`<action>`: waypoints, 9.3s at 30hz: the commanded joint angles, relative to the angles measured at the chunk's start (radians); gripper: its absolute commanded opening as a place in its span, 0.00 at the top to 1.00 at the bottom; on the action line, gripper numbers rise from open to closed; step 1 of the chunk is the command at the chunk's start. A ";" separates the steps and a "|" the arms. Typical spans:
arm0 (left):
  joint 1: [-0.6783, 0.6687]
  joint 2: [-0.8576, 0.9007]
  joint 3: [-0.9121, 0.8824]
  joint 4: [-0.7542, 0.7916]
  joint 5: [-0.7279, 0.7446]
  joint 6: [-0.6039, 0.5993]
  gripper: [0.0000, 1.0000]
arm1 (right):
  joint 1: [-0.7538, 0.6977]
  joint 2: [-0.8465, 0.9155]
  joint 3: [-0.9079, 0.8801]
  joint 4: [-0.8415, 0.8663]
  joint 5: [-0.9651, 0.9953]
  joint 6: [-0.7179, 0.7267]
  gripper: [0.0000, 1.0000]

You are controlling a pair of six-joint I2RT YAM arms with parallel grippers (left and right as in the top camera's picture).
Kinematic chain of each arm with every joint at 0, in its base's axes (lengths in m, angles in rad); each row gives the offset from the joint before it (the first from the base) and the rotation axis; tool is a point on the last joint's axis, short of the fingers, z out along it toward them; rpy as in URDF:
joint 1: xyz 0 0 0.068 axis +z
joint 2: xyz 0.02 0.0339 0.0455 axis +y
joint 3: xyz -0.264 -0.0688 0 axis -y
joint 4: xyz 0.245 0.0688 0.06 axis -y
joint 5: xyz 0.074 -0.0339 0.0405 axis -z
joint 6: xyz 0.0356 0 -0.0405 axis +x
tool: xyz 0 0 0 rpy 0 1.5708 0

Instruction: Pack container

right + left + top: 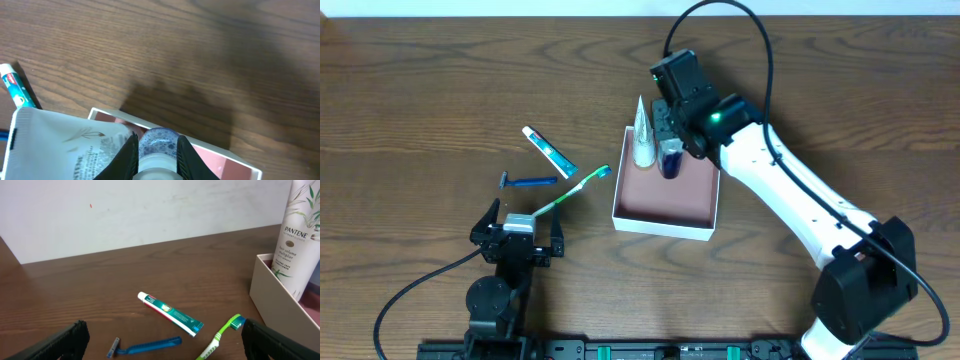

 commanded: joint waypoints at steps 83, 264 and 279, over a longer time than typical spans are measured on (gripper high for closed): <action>-0.002 -0.001 -0.019 -0.035 -0.008 0.013 0.02 | 0.092 -0.206 -0.247 -0.237 -0.084 0.070 0.98; -0.002 -0.001 -0.019 -0.035 -0.008 0.013 0.02 | -0.065 -0.354 -0.577 -0.156 -0.133 0.104 0.99; -0.002 -0.001 -0.019 -0.035 -0.008 0.013 0.02 | -0.037 -0.365 -0.552 -0.111 -0.074 0.136 0.99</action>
